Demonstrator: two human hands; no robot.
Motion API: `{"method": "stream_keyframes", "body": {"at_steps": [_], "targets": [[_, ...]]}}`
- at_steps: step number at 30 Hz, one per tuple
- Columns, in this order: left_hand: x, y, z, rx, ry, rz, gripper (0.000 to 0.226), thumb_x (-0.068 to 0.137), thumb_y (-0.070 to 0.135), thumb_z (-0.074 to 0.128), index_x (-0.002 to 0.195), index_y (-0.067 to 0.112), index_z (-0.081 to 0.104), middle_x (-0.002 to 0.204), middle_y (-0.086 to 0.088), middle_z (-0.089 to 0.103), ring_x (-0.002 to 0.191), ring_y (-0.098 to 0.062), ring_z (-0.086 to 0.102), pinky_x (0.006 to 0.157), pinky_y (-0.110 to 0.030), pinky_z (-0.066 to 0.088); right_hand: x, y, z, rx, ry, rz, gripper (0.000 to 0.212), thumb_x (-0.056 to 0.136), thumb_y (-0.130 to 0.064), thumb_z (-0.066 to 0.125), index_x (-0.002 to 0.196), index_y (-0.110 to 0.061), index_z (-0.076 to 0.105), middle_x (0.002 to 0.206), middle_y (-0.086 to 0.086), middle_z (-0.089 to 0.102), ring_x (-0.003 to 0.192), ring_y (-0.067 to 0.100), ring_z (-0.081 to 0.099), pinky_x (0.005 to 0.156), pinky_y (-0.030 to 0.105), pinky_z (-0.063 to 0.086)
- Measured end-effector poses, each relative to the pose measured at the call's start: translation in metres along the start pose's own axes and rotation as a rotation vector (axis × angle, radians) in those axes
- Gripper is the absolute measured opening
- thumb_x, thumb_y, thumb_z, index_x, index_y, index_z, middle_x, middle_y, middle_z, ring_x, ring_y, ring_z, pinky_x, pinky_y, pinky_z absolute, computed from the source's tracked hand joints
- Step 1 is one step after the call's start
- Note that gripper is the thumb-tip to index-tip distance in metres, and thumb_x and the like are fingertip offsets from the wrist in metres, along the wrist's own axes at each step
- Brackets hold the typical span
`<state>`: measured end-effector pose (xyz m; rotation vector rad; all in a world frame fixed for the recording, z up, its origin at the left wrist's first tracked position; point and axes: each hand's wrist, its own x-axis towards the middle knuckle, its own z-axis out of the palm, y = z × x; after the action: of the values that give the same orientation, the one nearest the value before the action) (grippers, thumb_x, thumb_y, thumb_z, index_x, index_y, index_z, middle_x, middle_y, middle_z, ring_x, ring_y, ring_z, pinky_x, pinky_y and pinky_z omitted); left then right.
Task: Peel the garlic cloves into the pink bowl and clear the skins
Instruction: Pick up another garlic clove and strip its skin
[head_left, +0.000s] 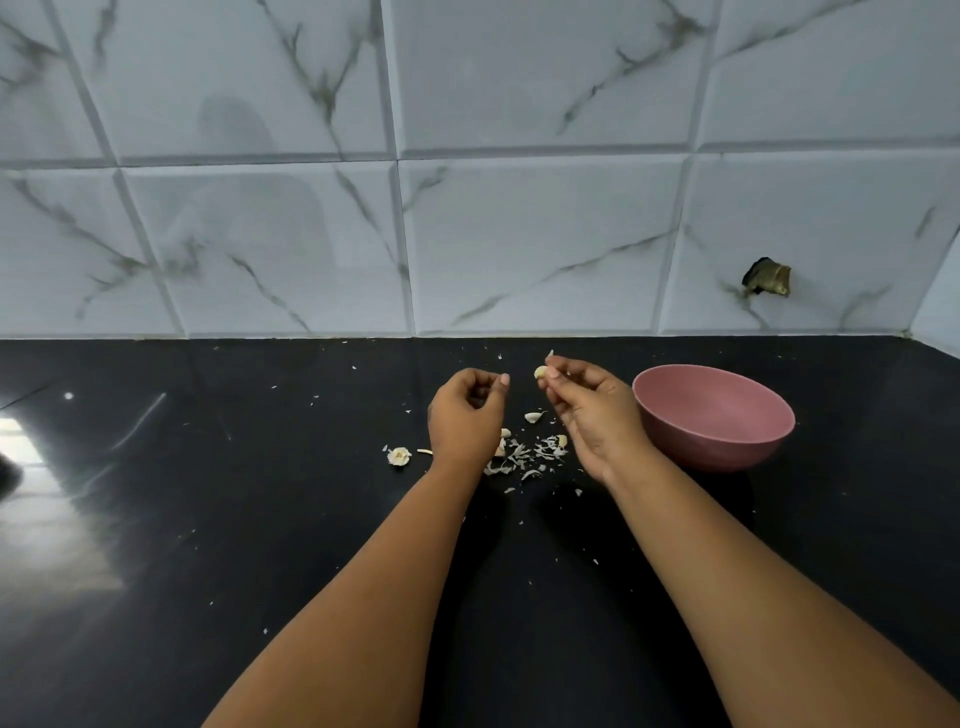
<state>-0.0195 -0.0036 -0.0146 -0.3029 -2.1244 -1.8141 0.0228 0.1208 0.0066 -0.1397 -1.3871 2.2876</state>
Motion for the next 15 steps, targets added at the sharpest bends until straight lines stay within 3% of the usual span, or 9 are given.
{"method": "stream_keyframes", "body": {"at_steps": [2,6,12,15], "targets": [[-0.004,0.0043,0.0001,-0.078,-0.005,0.034,0.015,0.087,0.031,0.074,0.079,0.019,0.07,0.072,-0.003,0.069,0.061,-0.003,0.056,0.059,-0.02,0.048,-0.0058,-0.0023,0.0038,0.178,-0.03,0.116,0.014,0.086,0.009,0.062,0.088,-0.003,0.068,0.083,0.005,0.073,0.07,0.009,0.07,0.064,0.014,0.054],[-0.0079,0.0106,0.0026,-0.222,-0.045,0.02,0.019,0.085,0.031,0.076,0.08,0.013,0.071,0.076,-0.01,0.07,0.068,-0.012,0.058,0.065,-0.028,0.051,-0.0086,-0.0061,0.0089,0.259,-0.08,0.245,0.011,0.089,0.006,0.059,0.093,0.0,0.067,0.078,0.007,0.073,0.068,0.007,0.07,0.064,0.013,0.055],[-0.0084,0.0115,0.0027,-0.248,-0.144,0.034,0.003,0.085,0.022,0.077,0.085,0.019,0.075,0.08,0.001,0.075,0.074,-0.008,0.066,0.07,-0.023,0.056,-0.0085,-0.0022,0.0074,0.165,-0.063,0.233,0.01,0.09,-0.001,0.062,0.089,-0.009,0.069,0.077,-0.001,0.074,0.07,0.005,0.069,0.064,0.013,0.054],[-0.0072,0.0105,0.0023,-0.257,-0.135,0.008,0.002,0.087,0.018,0.074,0.088,0.019,0.075,0.082,0.0,0.075,0.079,-0.015,0.069,0.075,-0.029,0.058,-0.0084,-0.0018,0.0046,0.074,-0.095,0.226,0.01,0.085,-0.002,0.067,0.091,-0.011,0.07,0.081,0.0,0.074,0.072,0.005,0.07,0.063,0.015,0.053]]}}
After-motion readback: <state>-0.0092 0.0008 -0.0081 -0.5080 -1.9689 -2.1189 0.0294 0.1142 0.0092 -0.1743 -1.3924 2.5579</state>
